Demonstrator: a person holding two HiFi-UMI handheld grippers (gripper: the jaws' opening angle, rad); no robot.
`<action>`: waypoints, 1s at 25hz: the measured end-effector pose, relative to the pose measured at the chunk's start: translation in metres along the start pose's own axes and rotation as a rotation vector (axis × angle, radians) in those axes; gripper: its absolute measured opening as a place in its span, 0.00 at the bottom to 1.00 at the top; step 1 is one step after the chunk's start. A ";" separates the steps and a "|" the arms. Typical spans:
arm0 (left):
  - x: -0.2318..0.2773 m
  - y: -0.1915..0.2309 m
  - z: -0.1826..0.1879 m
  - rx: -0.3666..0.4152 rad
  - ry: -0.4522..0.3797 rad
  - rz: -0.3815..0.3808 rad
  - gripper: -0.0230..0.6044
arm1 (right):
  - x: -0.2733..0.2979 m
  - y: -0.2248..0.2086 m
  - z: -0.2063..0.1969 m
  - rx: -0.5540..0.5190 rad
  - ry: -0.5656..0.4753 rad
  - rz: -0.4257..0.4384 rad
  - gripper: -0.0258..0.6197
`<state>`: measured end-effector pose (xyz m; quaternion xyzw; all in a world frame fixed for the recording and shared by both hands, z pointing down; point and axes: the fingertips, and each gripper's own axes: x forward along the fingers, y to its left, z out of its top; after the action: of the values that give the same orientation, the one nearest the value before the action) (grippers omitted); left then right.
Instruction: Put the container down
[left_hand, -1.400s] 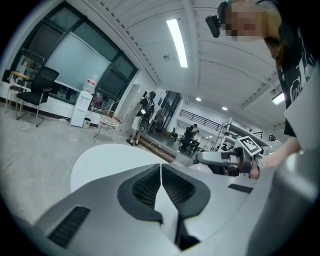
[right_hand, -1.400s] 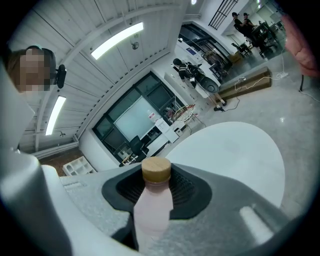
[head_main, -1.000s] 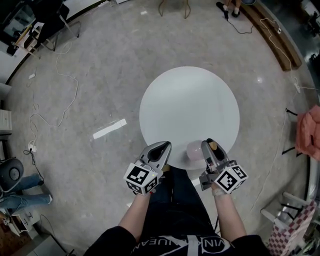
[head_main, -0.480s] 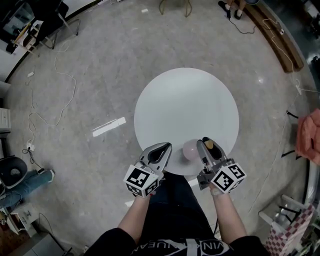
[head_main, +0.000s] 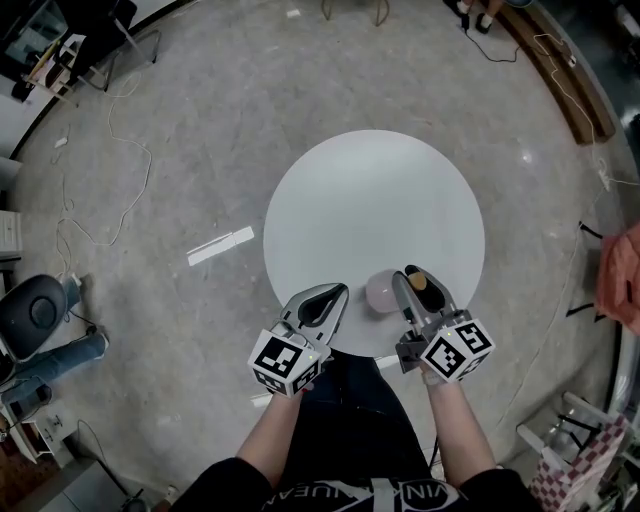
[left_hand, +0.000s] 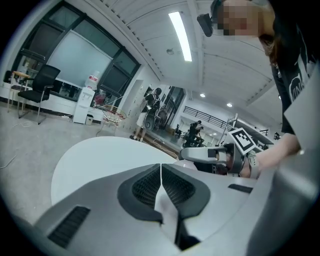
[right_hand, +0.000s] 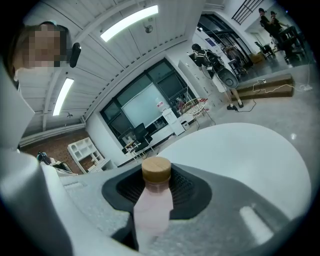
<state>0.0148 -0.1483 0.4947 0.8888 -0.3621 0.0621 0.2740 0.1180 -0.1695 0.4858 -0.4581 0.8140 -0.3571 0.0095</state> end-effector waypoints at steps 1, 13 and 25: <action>0.000 0.001 -0.002 -0.001 0.001 0.001 0.06 | 0.002 -0.001 0.000 -0.006 0.000 0.001 0.24; 0.009 0.011 -0.009 0.003 0.007 0.007 0.06 | 0.020 -0.005 0.001 -0.090 0.024 0.002 0.24; 0.017 0.022 -0.016 0.008 0.031 0.017 0.06 | 0.038 -0.011 -0.002 -0.241 0.057 -0.020 0.24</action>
<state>0.0135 -0.1635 0.5229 0.8858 -0.3651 0.0795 0.2752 0.1035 -0.2003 0.5051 -0.4537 0.8462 -0.2698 -0.0725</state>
